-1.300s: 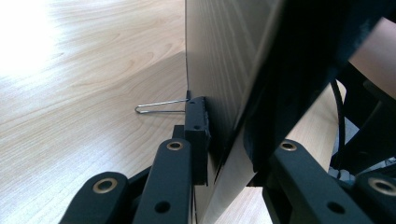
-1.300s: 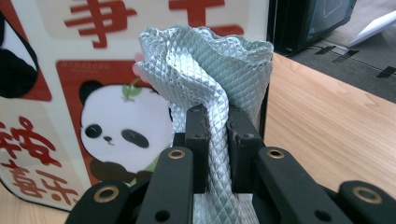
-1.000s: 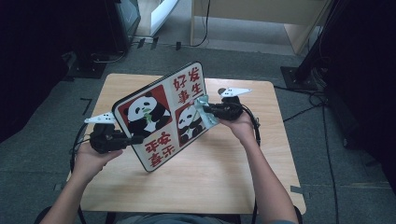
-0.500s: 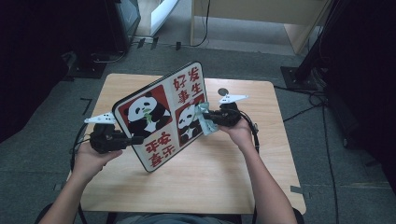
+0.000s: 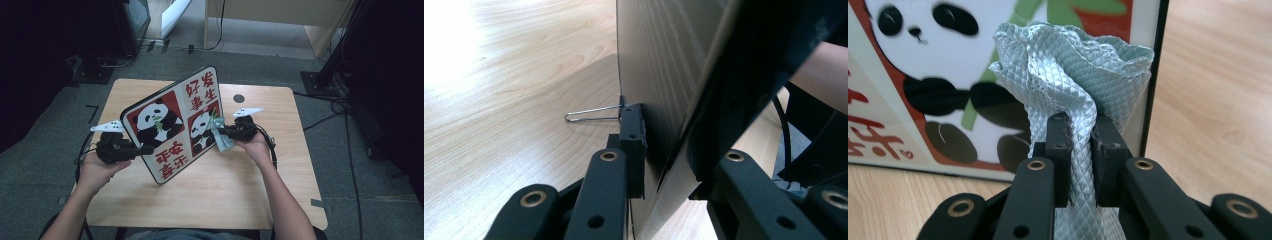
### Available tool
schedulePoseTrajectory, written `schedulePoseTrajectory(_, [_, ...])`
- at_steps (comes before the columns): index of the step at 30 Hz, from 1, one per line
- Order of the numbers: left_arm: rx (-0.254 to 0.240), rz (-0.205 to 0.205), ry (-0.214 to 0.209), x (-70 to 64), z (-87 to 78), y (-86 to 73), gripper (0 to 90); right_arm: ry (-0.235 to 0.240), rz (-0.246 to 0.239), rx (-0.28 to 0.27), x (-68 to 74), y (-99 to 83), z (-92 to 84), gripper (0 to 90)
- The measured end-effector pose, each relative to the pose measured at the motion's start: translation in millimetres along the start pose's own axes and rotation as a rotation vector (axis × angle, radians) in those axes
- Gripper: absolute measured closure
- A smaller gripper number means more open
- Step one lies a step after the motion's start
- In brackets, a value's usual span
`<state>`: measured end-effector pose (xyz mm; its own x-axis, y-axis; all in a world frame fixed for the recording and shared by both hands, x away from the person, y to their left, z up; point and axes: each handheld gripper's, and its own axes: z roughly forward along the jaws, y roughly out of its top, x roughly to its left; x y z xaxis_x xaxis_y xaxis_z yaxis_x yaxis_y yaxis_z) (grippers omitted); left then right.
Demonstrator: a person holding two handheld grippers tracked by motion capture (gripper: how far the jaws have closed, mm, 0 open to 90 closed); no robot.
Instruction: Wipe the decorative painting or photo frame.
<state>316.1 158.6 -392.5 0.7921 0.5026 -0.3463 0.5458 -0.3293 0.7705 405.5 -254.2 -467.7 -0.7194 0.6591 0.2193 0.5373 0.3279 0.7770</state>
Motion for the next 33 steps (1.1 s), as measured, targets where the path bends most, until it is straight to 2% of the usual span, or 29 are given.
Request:
schedulePoseTrajectory(4, [0.000, -0.001, -0.004, 0.5, 0.5, 0.4, 76.1, 0.005, 0.003, 0.007, -1.5, -5.5, 3.8, 81.0])
schedulePoseTrajectory(6, [0.000, -0.002, -0.005, 0.7, 0.9, 0.7, 75.9, 0.008, 0.030, 0.035, -1.6, -7.7, 4.9, 81.0])
schedulePoseTrajectory(8, [0.001, -0.004, -0.006, 1.1, 1.2, 1.1, 75.9, 0.004, 0.026, 0.051, -2.9, -9.5, 6.4, 81.2])
schedulePoseTrajectory(12, [0.001, -0.009, -0.009, 1.7, 1.4, 1.4, 75.9, 0.005, 0.050, 0.072, -3.1, -6.2, 3.2, 82.0])
schedulePoseTrajectory(15, [0.000, -0.011, -0.007, 1.5, 1.5, 1.4, 76.0, 0.011, 0.043, 0.042, -1.9, -2.0, -2.8, 82.3])
schedulePoseTrajectory(24, [0.000, -0.009, -0.002, 1.0, 1.6, 1.7, 76.3, -0.013, 0.012, -0.071, 8.1, 27.3, -40.4, 82.3])
schedulePoseTrajectory(30, [0.000, -0.010, 0.002, 0.1, 1.5, 1.1, 76.4, -0.013, -0.030, -0.132, 21.4, 51.7, -56.1, 82.2])
schedulePoseTrajectory(33, [-0.001, -0.012, 0.003, -0.5, 1.5, 0.9, 76.4, -0.006, -0.050, -0.142, 29.4, 64.5, -60.7, 82.3])
